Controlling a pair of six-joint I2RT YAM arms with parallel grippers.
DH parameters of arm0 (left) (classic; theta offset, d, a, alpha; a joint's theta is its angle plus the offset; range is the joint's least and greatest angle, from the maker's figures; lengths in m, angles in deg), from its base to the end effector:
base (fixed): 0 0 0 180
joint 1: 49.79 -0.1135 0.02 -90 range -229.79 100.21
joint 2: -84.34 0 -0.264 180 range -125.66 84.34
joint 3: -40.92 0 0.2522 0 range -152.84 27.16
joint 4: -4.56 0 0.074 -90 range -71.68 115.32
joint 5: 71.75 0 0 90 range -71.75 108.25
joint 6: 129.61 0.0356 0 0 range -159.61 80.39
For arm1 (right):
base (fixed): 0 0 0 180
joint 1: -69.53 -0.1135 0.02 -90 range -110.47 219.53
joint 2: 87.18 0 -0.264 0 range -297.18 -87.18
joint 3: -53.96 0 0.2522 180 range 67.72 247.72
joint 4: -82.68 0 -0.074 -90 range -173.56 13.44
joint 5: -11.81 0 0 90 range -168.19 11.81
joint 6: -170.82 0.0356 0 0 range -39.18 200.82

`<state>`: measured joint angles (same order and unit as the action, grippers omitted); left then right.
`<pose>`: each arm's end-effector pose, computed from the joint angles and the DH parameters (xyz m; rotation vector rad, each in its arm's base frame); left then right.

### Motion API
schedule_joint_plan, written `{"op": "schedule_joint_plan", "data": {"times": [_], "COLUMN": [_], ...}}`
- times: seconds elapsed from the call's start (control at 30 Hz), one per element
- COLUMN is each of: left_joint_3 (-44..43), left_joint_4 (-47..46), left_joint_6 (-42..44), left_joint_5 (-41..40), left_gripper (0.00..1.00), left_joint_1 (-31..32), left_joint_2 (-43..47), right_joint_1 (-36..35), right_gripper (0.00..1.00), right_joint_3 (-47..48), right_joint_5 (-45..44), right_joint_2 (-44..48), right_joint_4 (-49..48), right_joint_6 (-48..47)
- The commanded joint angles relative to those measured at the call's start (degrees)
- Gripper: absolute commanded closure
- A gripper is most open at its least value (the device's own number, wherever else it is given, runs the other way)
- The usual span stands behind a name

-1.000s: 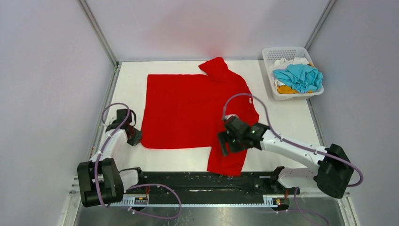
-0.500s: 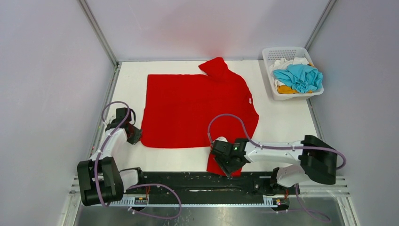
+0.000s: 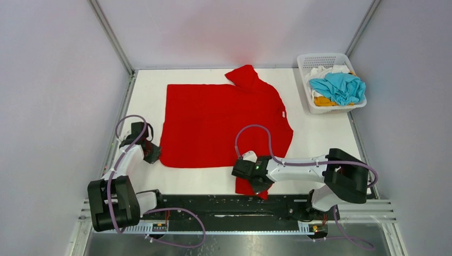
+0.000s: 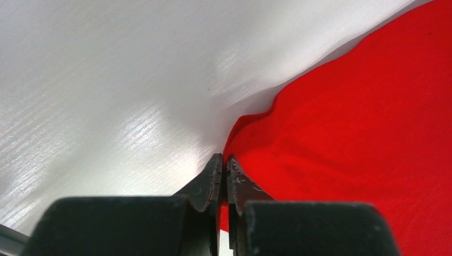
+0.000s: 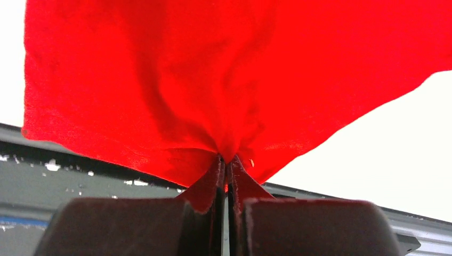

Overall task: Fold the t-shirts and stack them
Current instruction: Grab the side of the flattened tshirt closest away from the robot with both arms, then fold the flattened tshirt in 1/3 of the way

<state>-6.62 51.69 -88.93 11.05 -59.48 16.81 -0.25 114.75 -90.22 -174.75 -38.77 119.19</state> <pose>0.1950 0.0378 0.1705 -1.3718 2.3537 -0.0256 0.0909 0.2253 0.1552 -0.7791 2.8171 -0.0842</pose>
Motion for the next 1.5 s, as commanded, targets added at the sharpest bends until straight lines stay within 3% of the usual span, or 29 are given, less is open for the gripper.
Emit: {"op": "schedule_joint_plan", "data": {"times": [0.0,0.33,0.47,0.7,1.0,1.47], "left_joint_3": [-2.5,-0.2,1.4,2.2,-4.0,-14.8], "left_joint_4": [0.1,6.7,9.7,9.9,6.1,1.3], "left_joint_6": [0.7,-0.2,-0.8,-2.3,-4.0,-7.7], "left_joint_5": [1.5,1.4,0.3,3.8,9.6,11.4], "left_gripper": [1.0,1.0,1.0,1.0,1.0,1.0], "left_joint_1": [-0.5,-1.8,-2.3,-2.3,-2.3,-2.4], "left_joint_2": [0.9,7.8,10.7,14.0,10.2,-2.6], "right_joint_1": [1.0,1.0,1.0,2.1,15.5,36.5], "right_gripper": [1.0,1.0,1.0,1.0,1.0,1.0], "right_joint_3": [0.3,0.0,-2.2,-0.5,8.4,19.0], "right_joint_5": [-7.8,21.8,27.5,21.7,14.7,18.8], "right_joint_2": [3.5,16.1,19.5,21.8,20.3,14.2], "right_joint_4": [-2.4,7.6,9.3,9.6,2.7,4.7], "right_joint_6": [1.2,-6.3,-5.5,-4.3,-6.4,-12.1]}}
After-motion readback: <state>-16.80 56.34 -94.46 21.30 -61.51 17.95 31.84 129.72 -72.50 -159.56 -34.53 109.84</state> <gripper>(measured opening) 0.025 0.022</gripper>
